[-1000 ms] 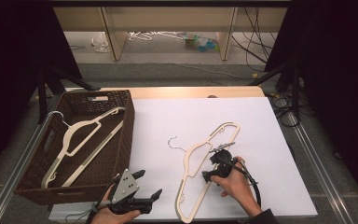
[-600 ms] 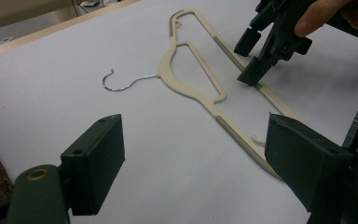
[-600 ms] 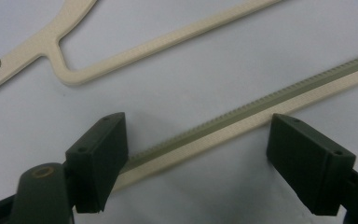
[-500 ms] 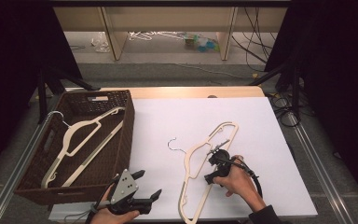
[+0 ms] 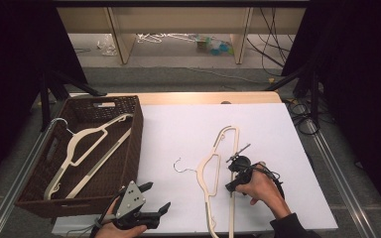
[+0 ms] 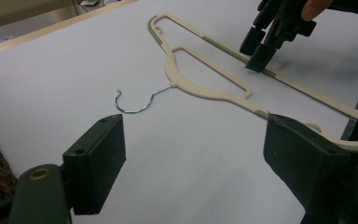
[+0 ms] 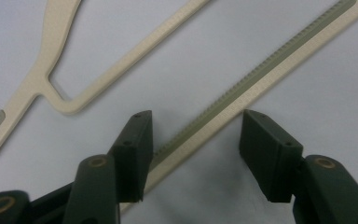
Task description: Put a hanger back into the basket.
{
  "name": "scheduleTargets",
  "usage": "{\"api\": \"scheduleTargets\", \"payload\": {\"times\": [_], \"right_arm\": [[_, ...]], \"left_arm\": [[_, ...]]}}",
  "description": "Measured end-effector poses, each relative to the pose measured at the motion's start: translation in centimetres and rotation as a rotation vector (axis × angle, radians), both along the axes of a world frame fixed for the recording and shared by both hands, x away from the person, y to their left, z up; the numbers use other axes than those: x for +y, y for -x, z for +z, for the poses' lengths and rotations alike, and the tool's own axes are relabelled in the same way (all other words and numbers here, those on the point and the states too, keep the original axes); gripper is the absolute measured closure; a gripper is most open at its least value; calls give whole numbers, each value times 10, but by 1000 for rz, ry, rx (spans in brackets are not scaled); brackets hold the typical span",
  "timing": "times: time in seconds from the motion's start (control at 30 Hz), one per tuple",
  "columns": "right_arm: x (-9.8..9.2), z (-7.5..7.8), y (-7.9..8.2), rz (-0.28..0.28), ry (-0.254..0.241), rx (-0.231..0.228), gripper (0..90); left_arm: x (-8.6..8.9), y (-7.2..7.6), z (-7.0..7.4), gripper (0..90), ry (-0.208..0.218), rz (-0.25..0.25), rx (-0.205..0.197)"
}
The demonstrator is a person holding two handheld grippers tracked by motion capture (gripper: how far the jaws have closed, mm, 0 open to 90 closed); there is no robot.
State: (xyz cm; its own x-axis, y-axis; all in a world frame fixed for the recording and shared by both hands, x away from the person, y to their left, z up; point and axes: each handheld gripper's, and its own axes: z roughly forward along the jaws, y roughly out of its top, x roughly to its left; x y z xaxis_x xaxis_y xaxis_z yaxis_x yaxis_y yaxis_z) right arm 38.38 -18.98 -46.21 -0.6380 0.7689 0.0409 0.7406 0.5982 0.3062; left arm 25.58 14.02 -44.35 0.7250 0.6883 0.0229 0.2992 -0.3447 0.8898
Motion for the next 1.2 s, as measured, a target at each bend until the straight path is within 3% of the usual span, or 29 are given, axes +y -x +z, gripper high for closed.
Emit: {"api": "scheduleTargets", "payload": {"times": [0.07, 0.1, 0.17, 0.2, 0.3, 0.5, 0.77, 0.83, 0.93, 1.07, 1.17, 1.2], "right_arm": [[5, 0, 1, -15, 10, 12, 370], [7, -2, 2, 6, 30, -6, 370], [11, -1, 4, 7, 59, -1, 373], [11, -1, 4, 7, 59, 2, 374], [9, -1, 4, 28, 54, 7, 390], [0, 2, 1, 72, 49, 17, 513], [-8, 3, -4, 97, 36, 16, 659], [-10, 3, -4, 98, 33, 15, 694], [-14, 4, -6, 110, 29, 17, 748], [-17, 3, -9, 129, 16, 21, 779], [-16, 4, -9, 153, 35, 21, 779], [-16, 4, -8, 157, 37, 14, 779]], "left_arm": [[0, -1, 0, 209, -14, -8, -9], [-1, -1, 0, 210, -12, -2, 0], [-1, -1, -1, 212, -25, -21, -7], [-2, 0, -2, 212, -11, -11, 10], [-1, 0, -1, 214, -20, -11, -1], [2, 0, -1, 220, -26, -18, -16], [1, 1, -1, 226, -10, -5, 4], [2, 0, -1, 227, -34, -16, -11], [2, 0, -1, 230, -29, -15, -6], [2, 1, -1, 230, -31, -11, 3], [2, -1, -1, 230, -38, -21, -11], [1, 0, -2, 230, -33, -18, 1]]}}
